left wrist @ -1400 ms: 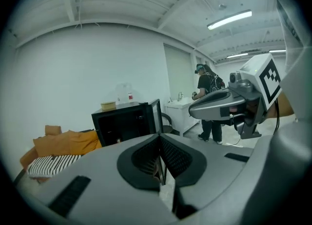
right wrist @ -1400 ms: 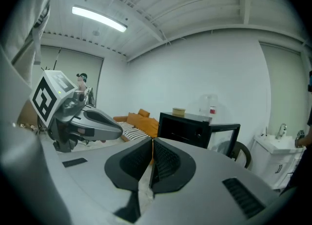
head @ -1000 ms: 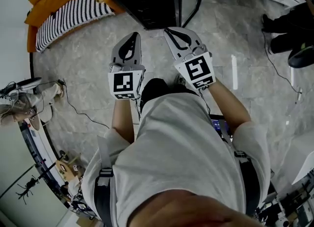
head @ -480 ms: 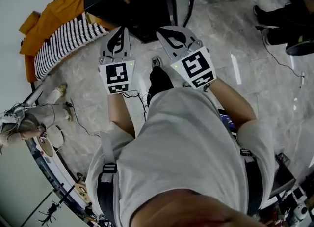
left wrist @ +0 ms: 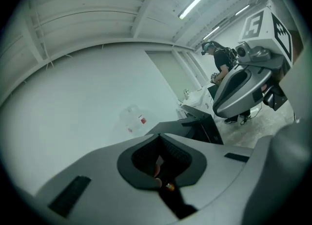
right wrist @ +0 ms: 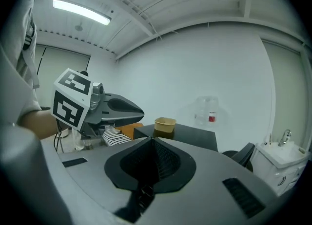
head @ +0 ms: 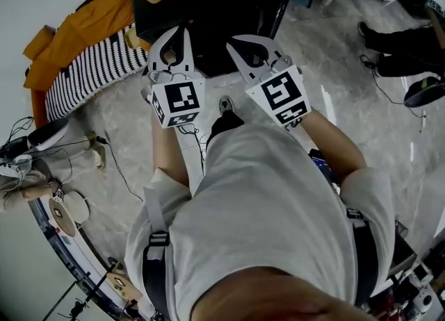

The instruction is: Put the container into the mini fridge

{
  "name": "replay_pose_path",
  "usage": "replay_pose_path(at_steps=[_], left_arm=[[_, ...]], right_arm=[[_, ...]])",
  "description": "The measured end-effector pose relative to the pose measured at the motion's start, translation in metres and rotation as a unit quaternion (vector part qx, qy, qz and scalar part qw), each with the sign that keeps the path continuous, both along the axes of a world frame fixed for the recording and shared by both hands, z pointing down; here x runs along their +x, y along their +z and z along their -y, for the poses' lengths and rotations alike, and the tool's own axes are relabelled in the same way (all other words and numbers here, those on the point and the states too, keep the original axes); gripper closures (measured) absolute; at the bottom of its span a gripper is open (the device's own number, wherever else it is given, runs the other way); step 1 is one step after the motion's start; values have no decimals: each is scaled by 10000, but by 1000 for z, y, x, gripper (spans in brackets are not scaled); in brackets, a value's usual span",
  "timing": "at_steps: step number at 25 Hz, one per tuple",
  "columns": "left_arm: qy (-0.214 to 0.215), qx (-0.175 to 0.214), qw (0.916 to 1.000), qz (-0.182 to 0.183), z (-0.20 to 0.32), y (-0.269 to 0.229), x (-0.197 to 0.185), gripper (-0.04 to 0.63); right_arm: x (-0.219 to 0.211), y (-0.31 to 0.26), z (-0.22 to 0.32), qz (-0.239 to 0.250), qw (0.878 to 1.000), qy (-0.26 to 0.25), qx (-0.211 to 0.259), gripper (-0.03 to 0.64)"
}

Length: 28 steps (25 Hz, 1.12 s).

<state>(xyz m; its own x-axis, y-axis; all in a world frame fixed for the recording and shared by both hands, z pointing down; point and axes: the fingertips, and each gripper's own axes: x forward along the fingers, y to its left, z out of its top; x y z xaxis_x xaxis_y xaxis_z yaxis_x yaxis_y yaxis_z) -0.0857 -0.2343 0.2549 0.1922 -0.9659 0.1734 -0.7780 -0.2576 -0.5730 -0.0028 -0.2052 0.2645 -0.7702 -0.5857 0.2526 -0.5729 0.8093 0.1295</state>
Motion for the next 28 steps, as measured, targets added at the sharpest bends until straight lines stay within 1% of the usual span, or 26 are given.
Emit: replay_pose_path(at_steps=[2, 7, 11, 14, 16, 19, 23, 26, 28], left_arm=[[-56, 29, 10000, -44, 11, -1, -13, 583], [-339, -36, 9986, -414, 25, 10, -46, 583], [-408, -39, 9979, -497, 37, 16, -63, 583], [-518, -131, 9967, -612, 51, 22, -72, 583], [-695, -237, 9943, -775, 63, 25, -86, 583], [-786, -361, 9913, -993, 72, 33, -113, 583], [-586, -528, 9874, -1373, 73, 45, -127, 583], [-416, -591, 9859, -1511, 68, 50, -133, 583], [-348, -601, 9845, -1611, 64, 51, -137, 583]], right_arm=[[-11, -5, 15, -150, 9997, -53, 184, 577], [-52, -20, 50, -721, 9940, -387, 732, 577], [-86, -23, 76, -1180, 9850, -643, 1085, 577], [-107, -16, 93, -1665, 9730, -1053, 1200, 577], [-125, -13, 107, -2065, 9606, -1305, 1325, 577], [-157, -5, 123, -2701, 9385, -1411, 1627, 577], [-182, 12, 138, -3480, 9046, -1501, 1952, 575], [-190, 17, 145, -3967, 8762, -1459, 2318, 575], [-195, 19, 145, -4238, 8592, -1549, 2412, 575]])
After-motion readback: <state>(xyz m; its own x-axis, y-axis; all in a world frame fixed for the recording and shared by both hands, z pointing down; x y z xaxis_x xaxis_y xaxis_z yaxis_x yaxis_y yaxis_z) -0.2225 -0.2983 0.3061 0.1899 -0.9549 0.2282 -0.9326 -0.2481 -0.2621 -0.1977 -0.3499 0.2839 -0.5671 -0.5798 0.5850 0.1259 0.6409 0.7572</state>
